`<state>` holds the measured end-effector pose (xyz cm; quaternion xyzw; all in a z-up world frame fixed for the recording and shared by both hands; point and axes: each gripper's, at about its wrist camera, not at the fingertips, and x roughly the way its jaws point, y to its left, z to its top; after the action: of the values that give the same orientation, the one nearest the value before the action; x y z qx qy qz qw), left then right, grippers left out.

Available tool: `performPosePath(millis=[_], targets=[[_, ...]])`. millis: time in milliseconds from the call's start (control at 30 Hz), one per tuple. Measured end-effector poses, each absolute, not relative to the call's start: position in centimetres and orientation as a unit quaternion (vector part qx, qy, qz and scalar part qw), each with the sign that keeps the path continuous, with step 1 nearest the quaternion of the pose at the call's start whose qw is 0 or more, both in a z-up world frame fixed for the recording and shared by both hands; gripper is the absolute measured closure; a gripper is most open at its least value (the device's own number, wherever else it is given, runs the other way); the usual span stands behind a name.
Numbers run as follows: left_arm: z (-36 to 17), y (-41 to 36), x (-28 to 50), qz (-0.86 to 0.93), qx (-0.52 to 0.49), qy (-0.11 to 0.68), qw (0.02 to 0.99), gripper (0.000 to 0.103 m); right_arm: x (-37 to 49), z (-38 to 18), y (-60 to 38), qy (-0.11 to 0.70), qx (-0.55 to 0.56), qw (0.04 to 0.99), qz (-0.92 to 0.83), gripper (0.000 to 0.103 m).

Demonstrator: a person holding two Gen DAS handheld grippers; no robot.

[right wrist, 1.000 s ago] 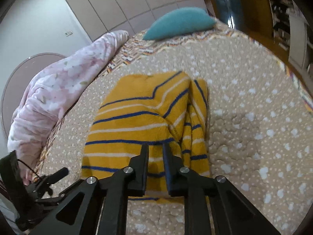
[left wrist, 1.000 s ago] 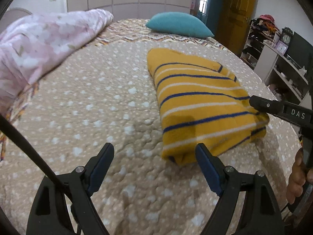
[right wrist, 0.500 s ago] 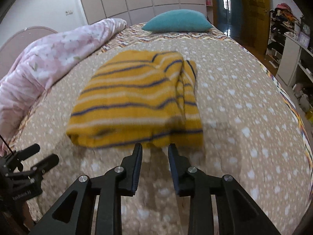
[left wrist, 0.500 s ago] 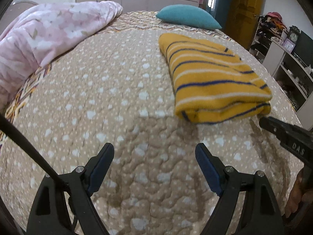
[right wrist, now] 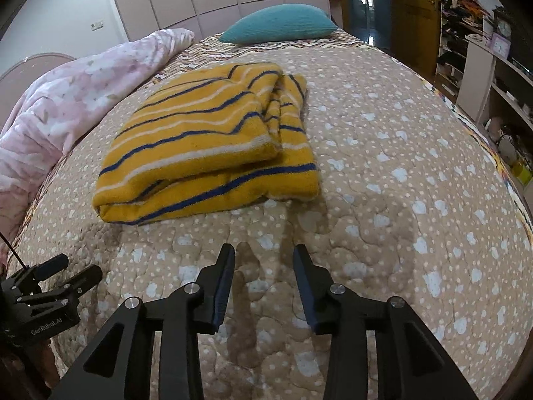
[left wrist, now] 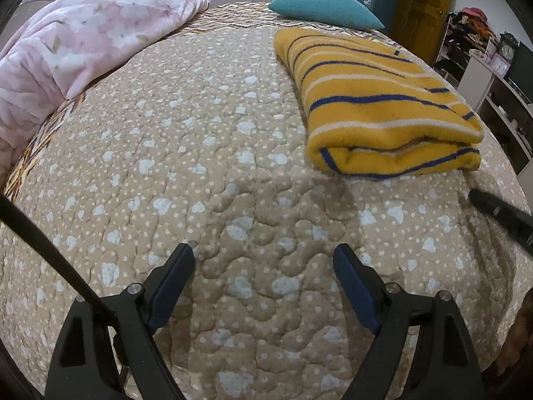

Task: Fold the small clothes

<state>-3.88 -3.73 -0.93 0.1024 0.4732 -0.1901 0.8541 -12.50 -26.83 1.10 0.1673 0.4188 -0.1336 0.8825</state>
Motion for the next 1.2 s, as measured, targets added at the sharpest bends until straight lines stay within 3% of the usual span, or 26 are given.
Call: performPosePath(millis=[233, 467, 500, 600, 733, 933, 1000, 1033, 1067, 1100, 1200], targets=[[-1.2, -3.7, -3.7, -0.187, 0.098, 0.476, 0.854, 0.013, -10.0, 7.1, -26.8, 0.354, 0.13, 0.917, -0.132, 0.063], [0.3, -2.1, -3.3, -0.229, 0.04, 0.471, 0.851, 0.012, -4.4, 8.5, -27.4, 0.361, 0.117, 0.917, -0.123, 0.062], [1.0, -1.6, -2.9, -0.237, 0.019, 0.466, 0.852, 0.012, -4.2, 8.7, -28.0, 0.359, 0.129, 0.917, -0.12, 0.059], [3.2, -0.4, -0.6, -0.25, -0.044, 0.453, 0.855, 0.012, -3.5, 9.0, -30.4, 0.351, 0.168, 0.914, -0.112, 0.034], [4.0, -2.7, 5.1, -0.301, -0.087, 0.49, 0.813, 0.008, -0.7, 7.6, -33.7, 0.379, 0.212, 0.896, -0.093, 0.029], [0.3, -8.5, 10.4, -0.377, -0.096, 0.548, 0.74, 0.009, 3.8, 1.9, -37.3, 0.437, 0.277, 0.852, -0.077, 0.026], [-1.1, -9.7, 10.6, -0.384, -0.096, 0.562, 0.726, 0.028, 4.4, 0.2, -38.1, 0.434, 0.314, 0.843, -0.054, 0.022], [-1.0, -9.9, 10.6, -0.387, -0.097, 0.558, 0.727, 0.035, 4.2, -0.4, -38.6, 0.423, 0.346, 0.837, -0.039, 0.027], [-0.7, -10.0, 10.5, -0.396, -0.101, 0.555, 0.724, 0.05, 4.1, -0.9, -39.0, 0.41, 0.385, 0.827, -0.02, 0.035], [0.2, -9.9, 10.4, -0.391, -0.093, 0.549, 0.732, 0.056, 4.1, -1.2, -39.2, 0.4, 0.421, 0.814, 0.002, 0.051], [3.4, -9.6, 10.3, -0.391, -0.079, 0.523, 0.754, 0.059, 4.0, 0.0, -38.6, 0.376, 0.447, 0.811, 0.035, 0.063]])
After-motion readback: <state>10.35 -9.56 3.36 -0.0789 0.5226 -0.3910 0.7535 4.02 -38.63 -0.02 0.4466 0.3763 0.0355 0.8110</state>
